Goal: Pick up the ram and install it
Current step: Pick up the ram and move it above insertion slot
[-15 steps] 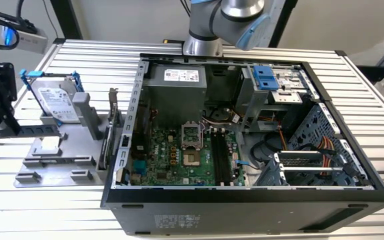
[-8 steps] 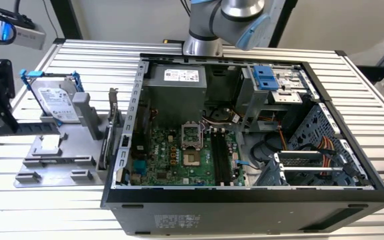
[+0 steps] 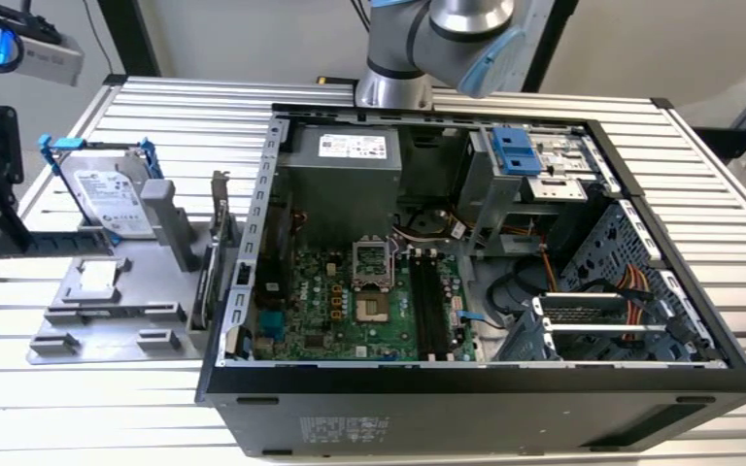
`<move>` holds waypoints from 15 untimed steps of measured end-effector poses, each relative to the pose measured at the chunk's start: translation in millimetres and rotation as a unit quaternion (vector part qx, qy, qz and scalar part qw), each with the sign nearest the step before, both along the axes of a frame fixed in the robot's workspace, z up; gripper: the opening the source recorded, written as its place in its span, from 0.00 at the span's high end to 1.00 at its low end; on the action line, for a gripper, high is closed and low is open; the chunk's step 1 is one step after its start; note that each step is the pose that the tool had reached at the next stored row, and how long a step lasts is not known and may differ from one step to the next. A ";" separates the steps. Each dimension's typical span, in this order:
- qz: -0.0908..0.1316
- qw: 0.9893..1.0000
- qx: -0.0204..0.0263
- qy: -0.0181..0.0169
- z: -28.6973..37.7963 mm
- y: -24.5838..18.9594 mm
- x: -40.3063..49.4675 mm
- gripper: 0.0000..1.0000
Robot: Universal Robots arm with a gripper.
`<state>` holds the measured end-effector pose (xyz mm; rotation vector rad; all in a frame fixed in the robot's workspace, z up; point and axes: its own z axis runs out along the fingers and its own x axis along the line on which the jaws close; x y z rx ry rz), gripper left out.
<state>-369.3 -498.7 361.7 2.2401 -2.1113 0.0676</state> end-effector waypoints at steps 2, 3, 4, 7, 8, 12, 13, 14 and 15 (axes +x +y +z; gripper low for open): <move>0.000 1.000 0.000 0.000 1.8 0.0 0.0 1.00; 0.000 1.000 0.000 0.000 2.8 0.0 0.0 1.00; 0.000 1.000 0.000 0.000 3.8 0.0 0.0 1.00; 0.000 1.000 0.000 0.000 6.6 0.0 0.0 1.00; 0.000 1.000 0.000 0.000 7.5 0.0 0.0 1.00; 0.000 1.000 0.000 0.000 10.8 0.0 0.0 1.00; 0.000 1.000 0.000 0.000 11.7 0.0 0.0 1.00; 0.000 1.000 0.000 0.000 12.5 0.0 0.0 1.00; 0.000 1.000 0.000 0.000 13.3 0.0 0.0 1.00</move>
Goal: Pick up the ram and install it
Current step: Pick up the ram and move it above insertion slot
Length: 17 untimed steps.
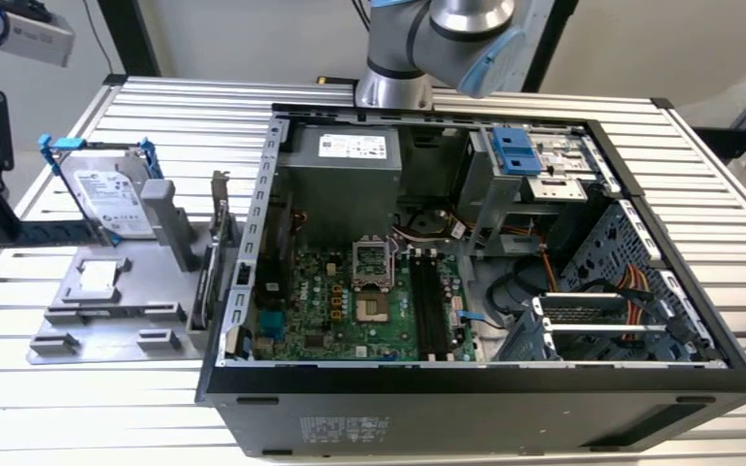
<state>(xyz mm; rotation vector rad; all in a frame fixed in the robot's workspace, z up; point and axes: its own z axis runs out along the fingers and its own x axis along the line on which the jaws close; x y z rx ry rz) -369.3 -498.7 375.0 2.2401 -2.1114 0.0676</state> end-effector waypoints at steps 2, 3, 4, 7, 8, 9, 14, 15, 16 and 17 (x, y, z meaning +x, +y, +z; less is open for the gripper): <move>0.000 1.000 0.000 0.000 1.5 0.0 0.0 1.00; 0.000 1.000 0.000 0.000 2.3 0.0 0.0 1.00; 0.000 1.000 0.000 0.000 3.1 0.0 0.0 1.00; 0.000 1.000 0.000 0.000 5.4 0.0 0.0 1.00; 0.000 1.000 0.000 0.000 6.2 0.0 0.0 1.00; 0.000 1.000 0.000 0.000 6.9 0.0 0.0 1.00; 0.000 1.000 0.000 0.000 10.0 0.0 0.0 1.00; 0.000 1.000 0.000 0.000 10.3 0.0 0.0 1.00; 0.000 1.000 0.000 0.000 10.4 0.0 0.0 1.00; 0.000 1.000 0.000 0.000 10.7 0.0 0.0 1.00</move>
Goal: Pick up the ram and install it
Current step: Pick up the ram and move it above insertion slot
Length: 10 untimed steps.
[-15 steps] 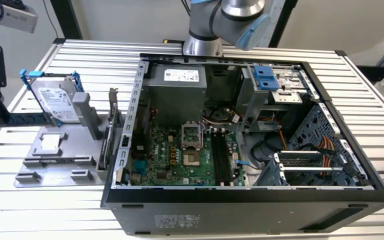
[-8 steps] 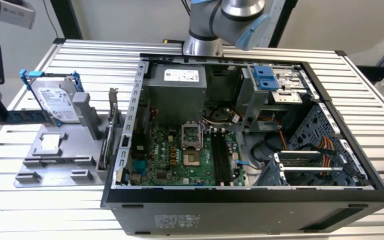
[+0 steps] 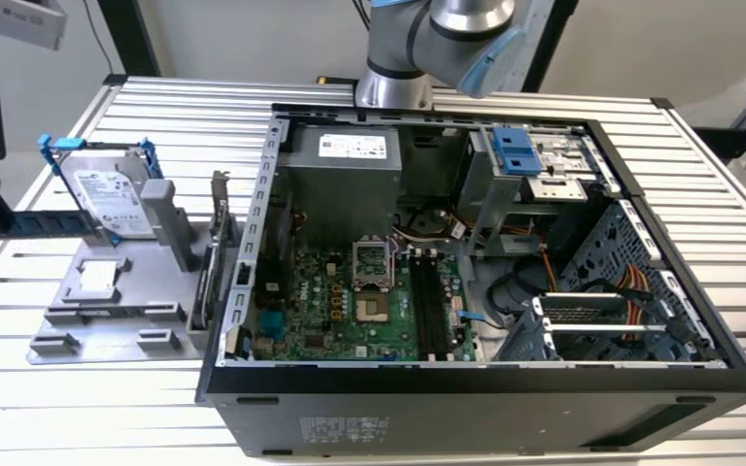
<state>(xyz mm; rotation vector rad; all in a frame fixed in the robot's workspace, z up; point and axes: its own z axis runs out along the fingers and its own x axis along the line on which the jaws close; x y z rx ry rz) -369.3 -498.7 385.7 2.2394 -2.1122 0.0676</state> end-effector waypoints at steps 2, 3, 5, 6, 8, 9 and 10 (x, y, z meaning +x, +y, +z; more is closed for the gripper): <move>-0.001 1.000 0.000 0.000 0.6 0.0 0.0 1.00; -0.001 1.000 0.000 0.000 1.0 0.0 0.0 1.00; -0.001 1.000 0.000 0.000 1.8 0.0 0.0 1.00; -0.001 1.000 0.000 0.000 2.1 0.0 0.0 1.00; -0.001 1.000 0.000 0.000 2.6 0.0 0.0 1.00; -0.001 1.000 0.000 0.000 2.6 0.0 0.0 1.00; -0.001 1.000 0.000 0.000 2.6 0.0 0.0 1.00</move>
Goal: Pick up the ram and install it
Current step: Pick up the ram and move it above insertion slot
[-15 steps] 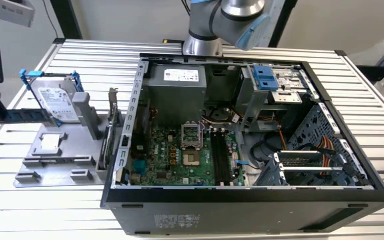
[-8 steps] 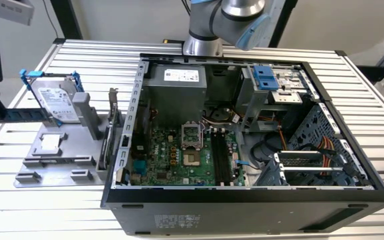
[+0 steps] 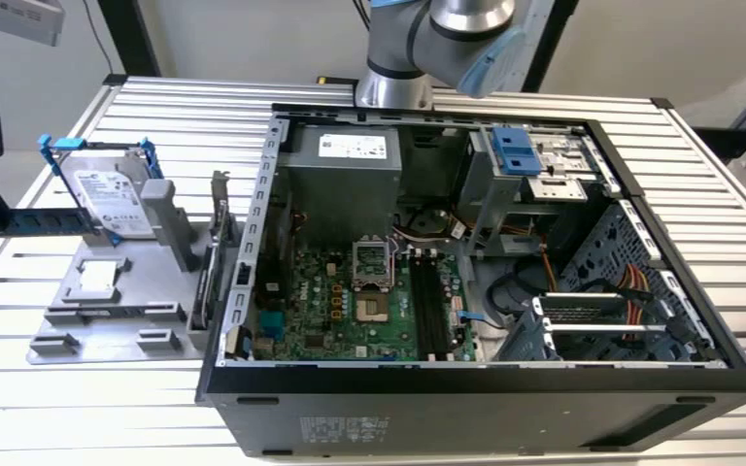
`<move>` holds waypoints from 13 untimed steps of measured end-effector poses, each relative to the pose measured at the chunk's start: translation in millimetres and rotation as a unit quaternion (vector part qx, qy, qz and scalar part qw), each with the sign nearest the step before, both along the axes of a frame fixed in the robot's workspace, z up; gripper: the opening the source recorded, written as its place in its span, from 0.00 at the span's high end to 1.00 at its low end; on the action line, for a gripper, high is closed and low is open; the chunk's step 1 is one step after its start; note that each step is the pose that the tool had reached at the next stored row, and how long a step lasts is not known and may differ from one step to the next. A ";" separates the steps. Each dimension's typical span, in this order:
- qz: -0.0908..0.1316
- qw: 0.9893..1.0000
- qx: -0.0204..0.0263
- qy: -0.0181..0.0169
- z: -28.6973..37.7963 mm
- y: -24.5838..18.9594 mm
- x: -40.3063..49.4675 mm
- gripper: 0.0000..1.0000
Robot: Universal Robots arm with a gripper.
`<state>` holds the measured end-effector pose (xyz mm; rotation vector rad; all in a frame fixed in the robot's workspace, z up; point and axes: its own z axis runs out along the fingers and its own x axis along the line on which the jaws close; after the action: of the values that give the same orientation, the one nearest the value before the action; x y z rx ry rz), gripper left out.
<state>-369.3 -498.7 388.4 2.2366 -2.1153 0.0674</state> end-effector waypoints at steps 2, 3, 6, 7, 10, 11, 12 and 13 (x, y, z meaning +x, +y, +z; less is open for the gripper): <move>0.000 1.000 0.000 0.000 0.1 0.0 0.0 1.00; 0.000 1.000 0.000 0.000 0.1 0.0 0.0 1.00; 0.000 1.000 0.000 0.000 0.1 0.0 0.0 1.00; 0.000 1.000 0.000 0.000 0.1 0.0 0.0 1.00; 0.000 1.000 0.000 0.000 0.3 0.0 0.8 1.00; 0.000 1.000 0.000 0.000 0.2 0.0 1.4 1.00; 0.000 1.000 0.000 0.000 0.2 0.0 2.1 1.00; 0.000 1.000 0.000 0.000 0.2 0.0 3.3 1.00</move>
<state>-365.9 -498.6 388.6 2.2363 -2.1152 0.0675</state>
